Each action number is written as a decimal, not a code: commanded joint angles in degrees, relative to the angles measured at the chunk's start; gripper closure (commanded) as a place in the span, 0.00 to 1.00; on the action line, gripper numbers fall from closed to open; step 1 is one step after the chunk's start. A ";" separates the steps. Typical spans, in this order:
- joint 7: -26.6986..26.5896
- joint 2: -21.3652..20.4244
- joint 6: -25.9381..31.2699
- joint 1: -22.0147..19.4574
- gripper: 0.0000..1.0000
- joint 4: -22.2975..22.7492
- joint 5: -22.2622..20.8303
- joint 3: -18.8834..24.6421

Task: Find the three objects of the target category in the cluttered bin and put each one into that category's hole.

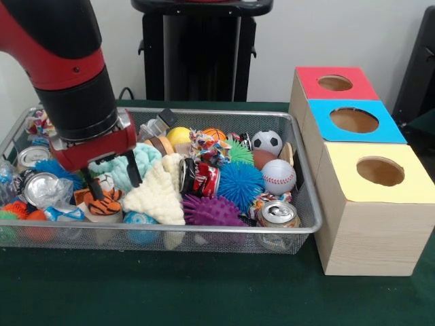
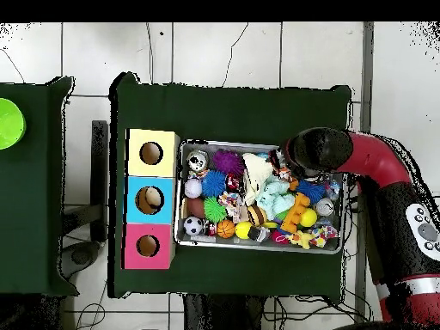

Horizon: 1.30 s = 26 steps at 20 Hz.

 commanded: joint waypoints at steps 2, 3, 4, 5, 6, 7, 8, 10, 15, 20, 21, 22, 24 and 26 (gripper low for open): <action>-9.79 3.60 -4.12 -0.46 0.00 3.37 -1.44 3.12; -9.62 3.95 -4.39 -0.49 0.00 3.24 -1.52 3.10; -9.43 4.20 -4.32 -0.41 0.00 2.96 -1.50 3.07; -9.28 4.19 -4.21 -0.40 0.00 3.01 -1.43 3.07; -9.26 4.19 -4.18 -0.39 0.00 3.01 -1.48 3.04; -9.10 4.07 -4.19 -0.37 0.00 3.18 -1.47 3.04; -8.96 3.97 -4.22 -0.38 0.00 3.32 -1.46 3.03; -8.80 3.89 -4.29 -0.44 0.00 3.52 -1.51 3.01; -8.82 4.04 -3.89 -0.35 0.00 3.01 -1.79 2.72; -10.68 2.48 -0.87 0.80 0.00 1.49 -3.83 1.18; -11.07 1.52 0.50 1.22 0.00 1.05 -4.54 0.41; -11.13 1.04 1.00 1.29 0.00 1.05 -4.83 0.09; -11.20 0.10 2.02 1.95 0.00 0.53 -6.09 -0.82; -11.20 -0.37 2.21 2.39 0.00 0.44 -7.21 -1.40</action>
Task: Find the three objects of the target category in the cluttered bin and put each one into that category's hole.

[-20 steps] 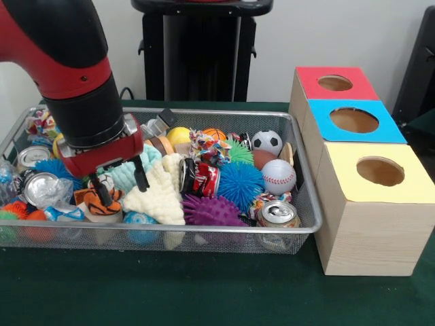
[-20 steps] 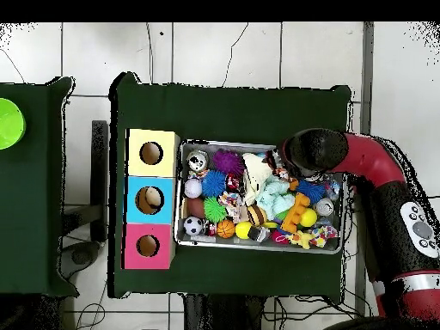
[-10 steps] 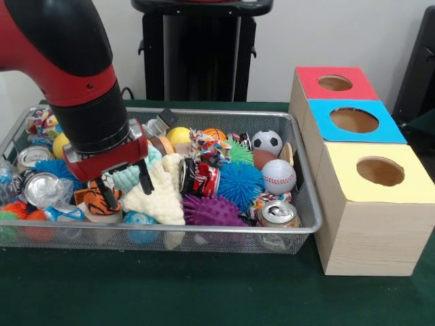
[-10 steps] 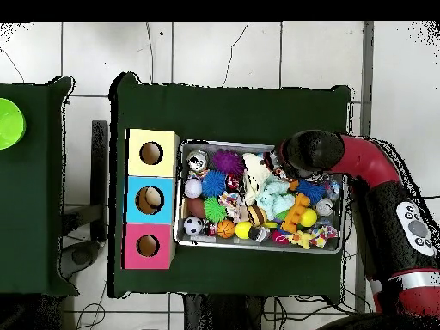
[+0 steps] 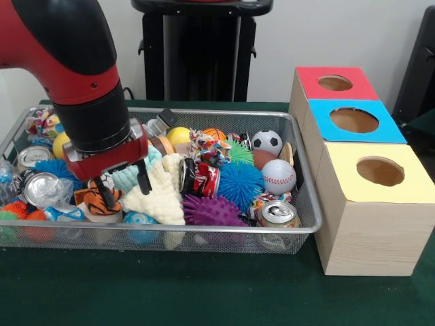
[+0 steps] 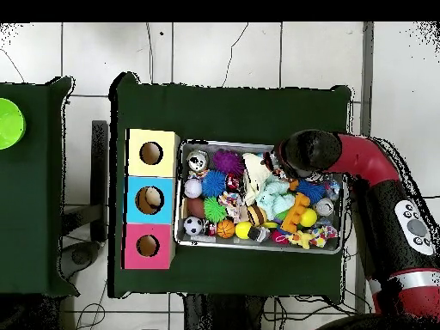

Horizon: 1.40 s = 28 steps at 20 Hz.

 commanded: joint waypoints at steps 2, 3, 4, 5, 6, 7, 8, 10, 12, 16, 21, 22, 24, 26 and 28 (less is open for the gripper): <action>-10.95 -2.86 3.22 2.17 0.00 0.51 -5.68 -2.16; -10.79 -3.36 3.25 2.31 0.00 0.67 -5.87 -2.24; -10.58 -3.63 3.20 2.41 0.00 0.73 -5.88 -2.18; -10.35 -4.19 3.23 2.59 0.00 0.91 -6.03 -2.23; -10.13 -4.21 3.13 2.78 0.00 0.68 -6.07 -2.16; -9.88 -4.58 3.22 2.97 0.00 0.84 -6.24 -2.30; -9.71 -4.51 2.97 3.08 0.00 0.79 -6.48 -2.41; -9.32 -4.55 2.71 3.31 0.00 0.60 -6.74 -2.52; -9.01 -4.76 2.78 3.60 0.00 0.35 -7.15 -2.85; -9.03 -4.52 2.39 4.07 0.00 -0.30 -8.73 -3.90; -9.50 -4.50 2.86 4.63 0.00 -1.05 -11.29 -6.05; -9.43 -4.43 3.01 4.59 0.00 -1.22 -11.52 -6.29; -8.29 -4.47 3.19 4.76 0.00 -1.30 -11.98 -7.01; -7.18 -4.48 3.53 5.18 0.00 -1.57 -12.17 -7.48; -6.55 -4.49 3.93 5.38 0.00 -1.63 -12.29 -8.02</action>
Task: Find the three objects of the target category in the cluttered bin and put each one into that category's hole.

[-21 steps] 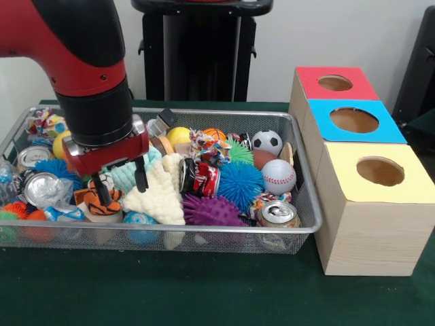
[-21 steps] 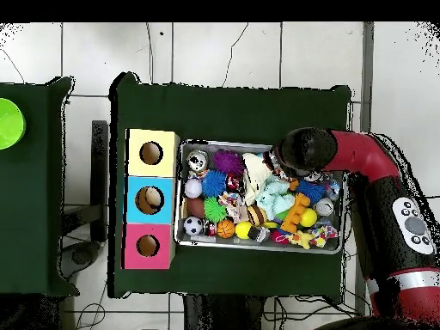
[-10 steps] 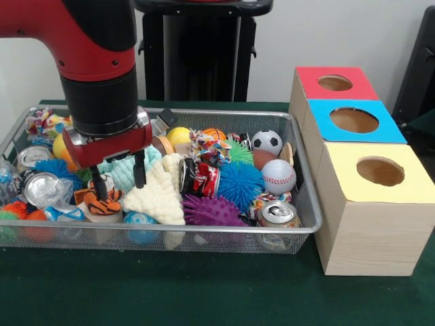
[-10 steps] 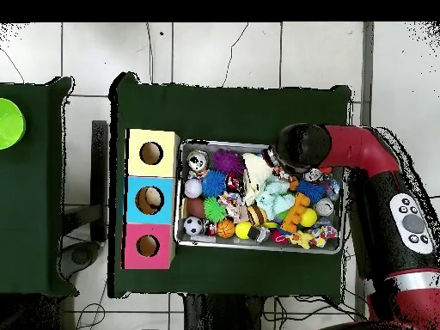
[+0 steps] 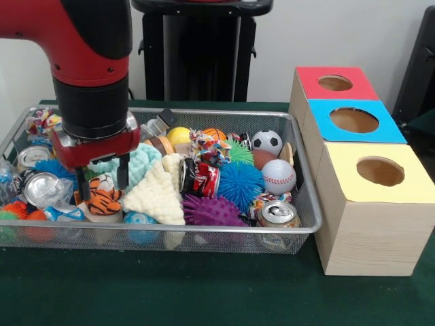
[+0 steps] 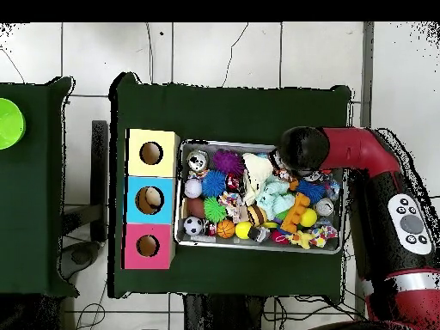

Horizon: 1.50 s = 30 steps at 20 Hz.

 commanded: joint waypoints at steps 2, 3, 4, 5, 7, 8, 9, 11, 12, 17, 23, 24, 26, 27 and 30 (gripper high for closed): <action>-5.50 -0.03 4.86 1.27 0.00 -0.81 -4.28 -5.23; -4.68 -0.09 4.83 1.38 0.00 -0.56 -4.19 -5.73; -4.50 -0.11 4.78 1.47 0.00 -0.49 -4.10 -6.01; -4.69 -0.12 4.89 1.51 0.00 -0.32 -3.94 -6.20; -5.22 0.09 5.40 1.66 0.00 -0.40 -3.49 -6.42; -5.55 0.32 5.80 1.76 0.00 -0.63 -3.18 -6.45; -5.55 0.53 5.85 1.74 0.00 -0.78 -2.92 -6.53; -5.50 1.01 5.37 1.40 0.00 -0.54 -2.12 -6.39; -5.46 1.28 4.83 1.09 0.00 -0.15 -1.59 -6.19; -6.40 3.19 2.42 0.09 0.00 0.72 0.01 -4.54; -7.75 5.04 2.07 -0.43 0.00 -0.84 1.60 -2.81; -7.69 5.29 1.84 -0.43 0.00 -0.73 1.93 -2.61; -7.49 5.87 1.23 -0.95 0.00 -0.14 3.82 -1.36; -7.65 6.04 1.05 -1.15 0.00 0.16 4.54 -0.87; -7.75 6.61 0.61 -0.65 0.00 -0.42 4.59 -1.22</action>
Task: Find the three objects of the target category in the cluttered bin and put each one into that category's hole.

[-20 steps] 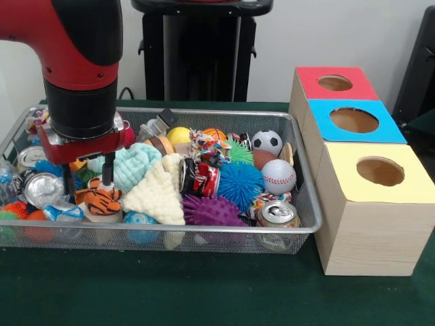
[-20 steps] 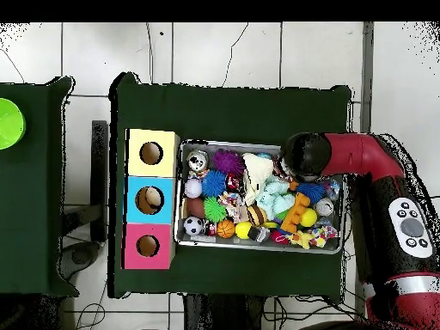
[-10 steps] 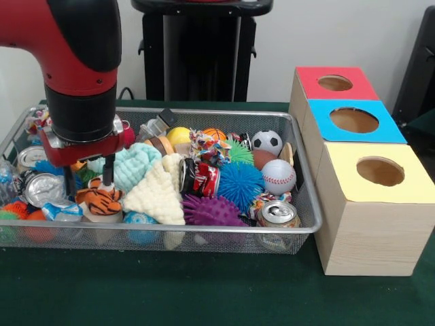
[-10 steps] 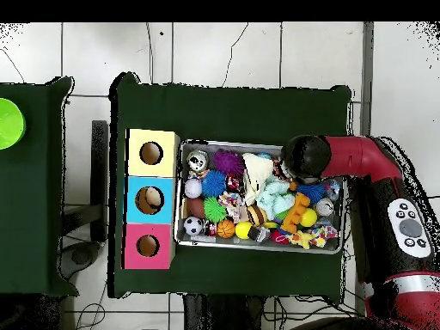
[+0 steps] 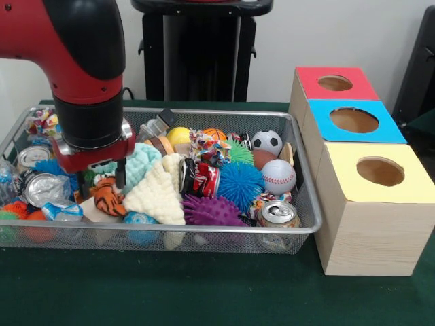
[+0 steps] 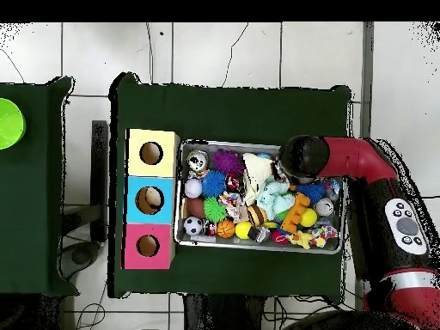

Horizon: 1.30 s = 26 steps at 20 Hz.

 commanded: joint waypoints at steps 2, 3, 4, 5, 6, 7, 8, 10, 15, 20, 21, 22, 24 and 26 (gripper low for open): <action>-7.75 4.44 0.06 -1.33 0.00 -0.70 1.71 2.96; -7.74 4.63 -0.14 -1.33 0.00 -0.79 1.75 2.86; -7.73 4.81 -0.35 -1.34 0.00 -0.88 1.79 2.76; -7.90 5.14 -0.58 -1.30 0.00 -1.16 1.73 2.74; -7.88 5.04 -1.19 -1.59 0.00 -0.56 1.80 2.74; -7.89 5.41 -1.76 -1.65 0.00 -0.69 1.78 2.84; -7.87 5.58 -2.07 -1.69 0.00 -0.72 1.73 2.83; -8.24 6.20 -2.67 -1.55 0.00 -1.41 1.13 2.77; -11.75 5.83 -4.53 -2.28 1.00 -0.54 -0.39 3.82; -6.45 -6.70 -0.96 -0.42 1.00 9.68 2.47 3.27; -4.81 -10.50 0.10 0.20 1.00 13.17 3.89 3.36; -3.68 -12.26 0.32 0.50 1.00 14.89 4.67 3.41; -0.08 -17.34 0.10 1.92 1.00 19.33 6.29 2.89; 2.06 -20.98 0.32 3.21 1.00 21.97 7.38 2.36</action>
